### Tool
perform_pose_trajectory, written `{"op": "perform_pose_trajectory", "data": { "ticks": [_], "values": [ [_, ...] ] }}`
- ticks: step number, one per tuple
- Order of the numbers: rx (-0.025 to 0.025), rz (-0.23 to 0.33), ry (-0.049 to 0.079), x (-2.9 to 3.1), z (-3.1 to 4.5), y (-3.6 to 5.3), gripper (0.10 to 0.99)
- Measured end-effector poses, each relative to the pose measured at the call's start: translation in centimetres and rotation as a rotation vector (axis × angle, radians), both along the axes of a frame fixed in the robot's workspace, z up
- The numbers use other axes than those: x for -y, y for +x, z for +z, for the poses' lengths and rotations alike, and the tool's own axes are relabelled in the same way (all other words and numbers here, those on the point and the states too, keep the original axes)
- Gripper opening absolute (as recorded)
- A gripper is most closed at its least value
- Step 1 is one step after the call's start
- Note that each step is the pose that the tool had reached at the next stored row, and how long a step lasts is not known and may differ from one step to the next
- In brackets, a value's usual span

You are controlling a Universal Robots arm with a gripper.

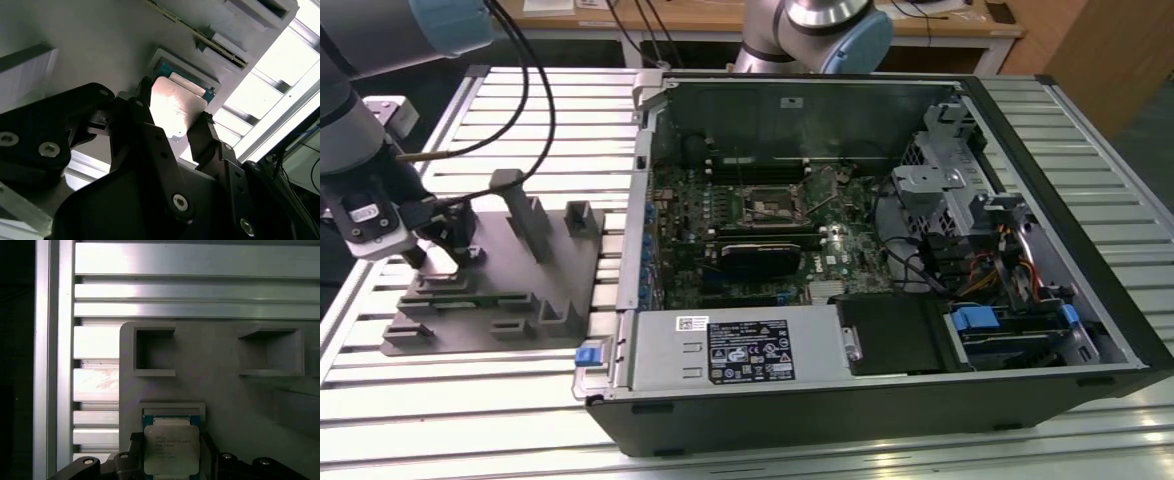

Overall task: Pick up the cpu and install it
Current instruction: 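Pick up the cpu and move it towards the insertion slot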

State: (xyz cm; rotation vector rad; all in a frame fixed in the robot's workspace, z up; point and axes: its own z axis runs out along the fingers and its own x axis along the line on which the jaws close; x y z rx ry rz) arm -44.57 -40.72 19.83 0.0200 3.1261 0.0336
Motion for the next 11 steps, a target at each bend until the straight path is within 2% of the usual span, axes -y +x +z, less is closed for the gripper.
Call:
{"op": "perform_pose_trajectory", "data": {
  "ticks": [8,11],
  "values": [
    [-0.0008,0.0,0.001,0.0,0.26,-0.01,0.541],
    [-0.0005,0.0,0.001,0.0,0.99,0.0,0.541]
  ]
}}
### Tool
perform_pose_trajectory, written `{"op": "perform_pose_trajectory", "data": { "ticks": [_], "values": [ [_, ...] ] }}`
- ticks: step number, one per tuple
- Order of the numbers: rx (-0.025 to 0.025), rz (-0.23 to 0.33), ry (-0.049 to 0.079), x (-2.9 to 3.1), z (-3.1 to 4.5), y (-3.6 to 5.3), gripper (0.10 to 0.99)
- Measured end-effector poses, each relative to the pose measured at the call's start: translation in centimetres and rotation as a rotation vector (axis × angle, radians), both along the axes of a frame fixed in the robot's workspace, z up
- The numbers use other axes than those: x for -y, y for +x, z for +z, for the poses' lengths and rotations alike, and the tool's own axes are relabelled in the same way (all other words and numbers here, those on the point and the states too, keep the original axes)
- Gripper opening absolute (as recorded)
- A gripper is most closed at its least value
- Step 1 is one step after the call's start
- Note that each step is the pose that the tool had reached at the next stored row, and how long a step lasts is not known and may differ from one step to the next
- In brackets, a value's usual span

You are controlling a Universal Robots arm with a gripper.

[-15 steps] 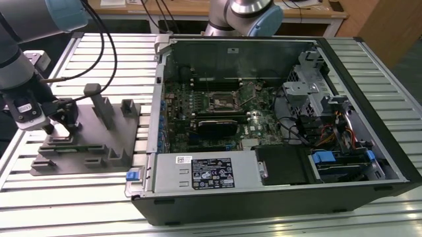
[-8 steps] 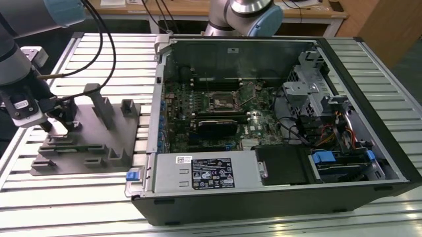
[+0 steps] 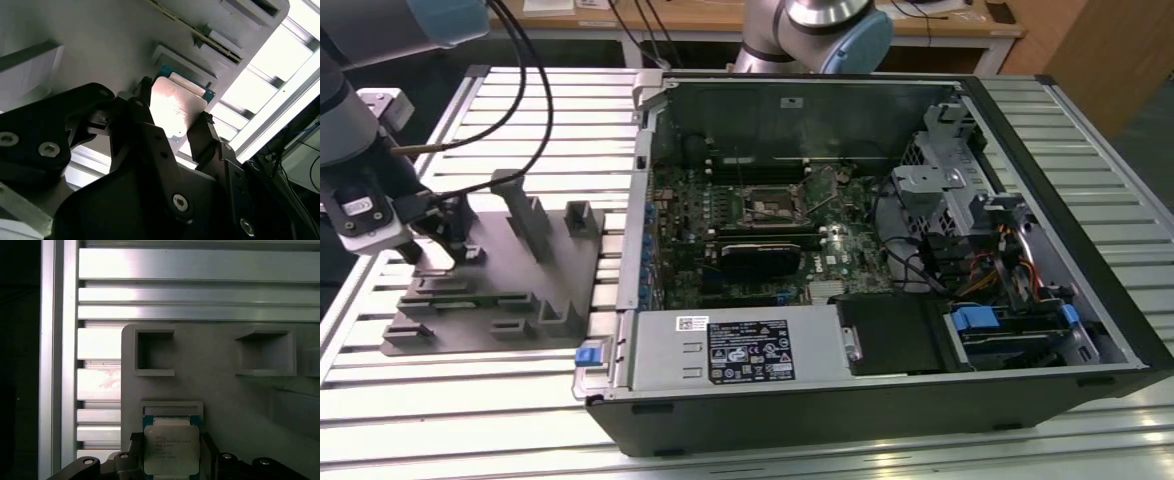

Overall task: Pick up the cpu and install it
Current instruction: 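Pick up the cpu and move it towards the insertion slot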

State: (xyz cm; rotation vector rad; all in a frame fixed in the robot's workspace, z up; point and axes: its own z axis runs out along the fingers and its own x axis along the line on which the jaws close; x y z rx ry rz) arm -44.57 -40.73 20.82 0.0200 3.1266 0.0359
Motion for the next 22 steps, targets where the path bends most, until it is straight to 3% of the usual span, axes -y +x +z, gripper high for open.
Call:
{"op": "perform_pose_trajectory", "data": {
  "ticks": [10,22],
  "values": [
    [0.0002,0.0,0.001,0.0,1.61,0.0,0.541],
    [0.0001,0.0,0.001,0.0,2.27,0.0,0.541]
  ]
}}
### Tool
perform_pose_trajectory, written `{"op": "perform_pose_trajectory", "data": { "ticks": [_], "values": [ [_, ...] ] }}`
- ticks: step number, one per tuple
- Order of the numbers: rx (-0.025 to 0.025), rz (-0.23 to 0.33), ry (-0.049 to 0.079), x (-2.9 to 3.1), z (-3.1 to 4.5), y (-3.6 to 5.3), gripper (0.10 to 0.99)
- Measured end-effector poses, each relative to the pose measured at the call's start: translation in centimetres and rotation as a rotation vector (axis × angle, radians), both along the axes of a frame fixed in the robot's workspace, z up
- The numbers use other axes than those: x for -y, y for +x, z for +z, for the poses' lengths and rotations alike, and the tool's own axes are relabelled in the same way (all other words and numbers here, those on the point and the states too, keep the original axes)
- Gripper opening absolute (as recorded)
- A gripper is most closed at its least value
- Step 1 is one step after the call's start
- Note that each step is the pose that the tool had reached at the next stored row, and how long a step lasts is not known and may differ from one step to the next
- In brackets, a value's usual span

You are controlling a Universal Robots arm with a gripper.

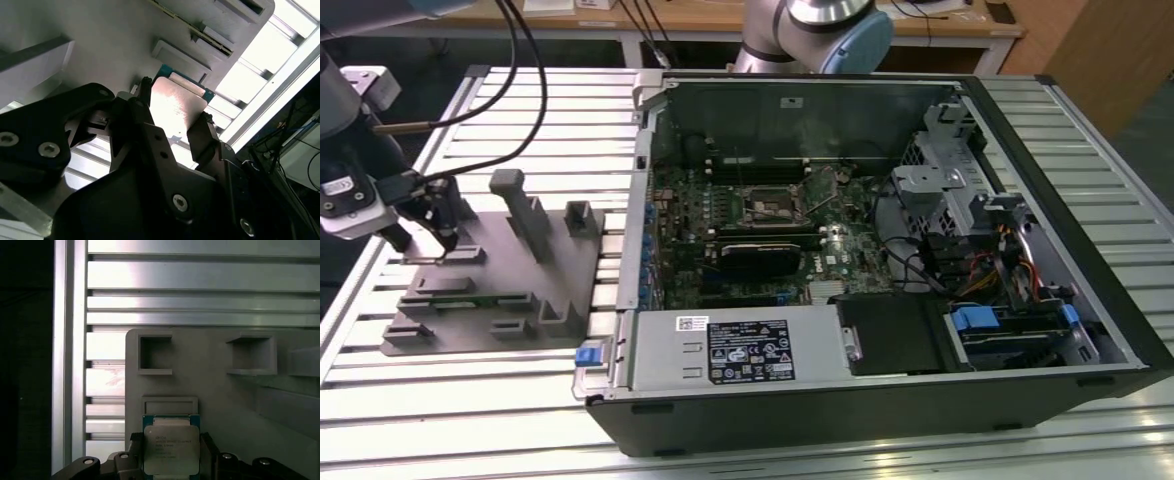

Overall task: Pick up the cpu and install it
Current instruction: 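Pick up the cpu and move it towards the insertion slot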

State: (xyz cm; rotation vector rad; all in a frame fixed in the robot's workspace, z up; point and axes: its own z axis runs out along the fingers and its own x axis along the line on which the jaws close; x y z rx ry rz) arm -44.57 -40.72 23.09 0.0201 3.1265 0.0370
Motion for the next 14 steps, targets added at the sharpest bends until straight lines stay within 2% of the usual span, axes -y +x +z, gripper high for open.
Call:
{"op": "perform_pose_trajectory", "data": {
  "ticks": [14],
  "values": [
    [0.0,0.0,0.0,0.0,0.63,0.0,0.541]
  ]
}}
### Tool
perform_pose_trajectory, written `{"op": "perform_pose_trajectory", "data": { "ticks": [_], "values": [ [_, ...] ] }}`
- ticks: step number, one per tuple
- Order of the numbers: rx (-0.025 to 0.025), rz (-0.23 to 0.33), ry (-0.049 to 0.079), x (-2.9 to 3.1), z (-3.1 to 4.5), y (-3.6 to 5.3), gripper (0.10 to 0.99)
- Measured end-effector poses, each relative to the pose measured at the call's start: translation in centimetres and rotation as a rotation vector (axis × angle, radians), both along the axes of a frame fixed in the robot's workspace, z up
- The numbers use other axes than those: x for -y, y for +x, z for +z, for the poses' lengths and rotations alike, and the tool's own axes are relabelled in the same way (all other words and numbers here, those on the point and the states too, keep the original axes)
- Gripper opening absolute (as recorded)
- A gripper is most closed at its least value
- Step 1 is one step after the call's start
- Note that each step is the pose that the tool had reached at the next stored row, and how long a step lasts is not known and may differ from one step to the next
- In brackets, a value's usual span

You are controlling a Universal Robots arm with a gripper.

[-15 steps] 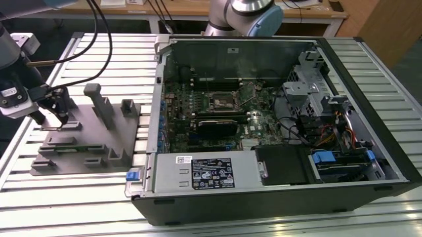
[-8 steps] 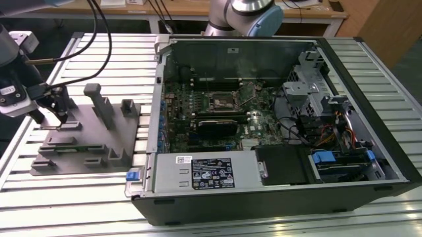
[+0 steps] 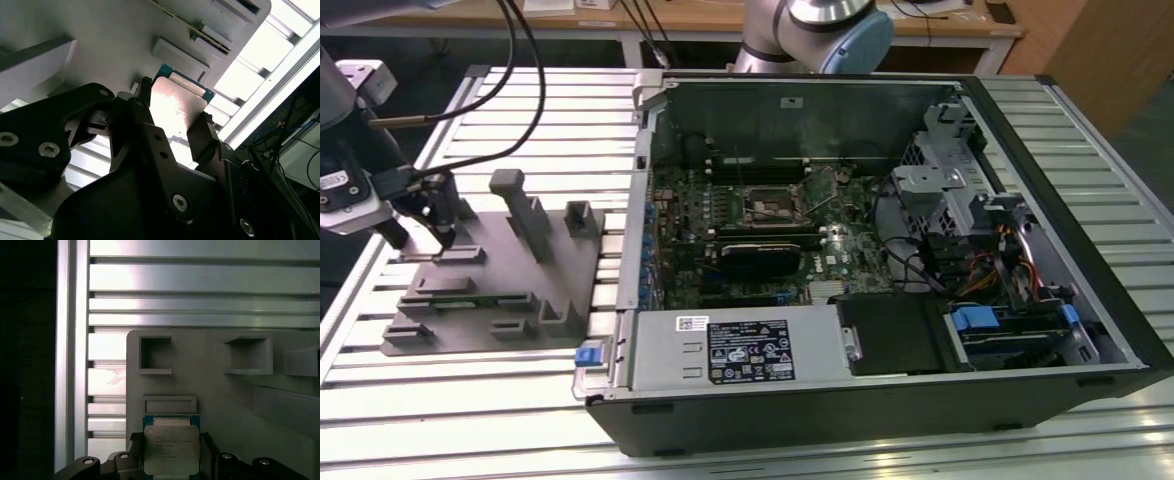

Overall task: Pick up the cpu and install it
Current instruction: 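Pick up the cpu and move it towards the insertion slot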

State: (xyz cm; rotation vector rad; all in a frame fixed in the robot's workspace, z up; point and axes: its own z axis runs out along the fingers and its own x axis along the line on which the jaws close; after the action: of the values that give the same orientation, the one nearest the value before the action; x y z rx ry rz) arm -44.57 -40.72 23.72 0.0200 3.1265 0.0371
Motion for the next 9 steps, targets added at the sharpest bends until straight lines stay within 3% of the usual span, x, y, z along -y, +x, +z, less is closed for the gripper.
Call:
{"op": "perform_pose_trajectory", "data": {
  "ticks": [9],
  "values": [
    [0.0,0.0,0.0,-0.01,0.56,0.01,0.541]
  ]
}}
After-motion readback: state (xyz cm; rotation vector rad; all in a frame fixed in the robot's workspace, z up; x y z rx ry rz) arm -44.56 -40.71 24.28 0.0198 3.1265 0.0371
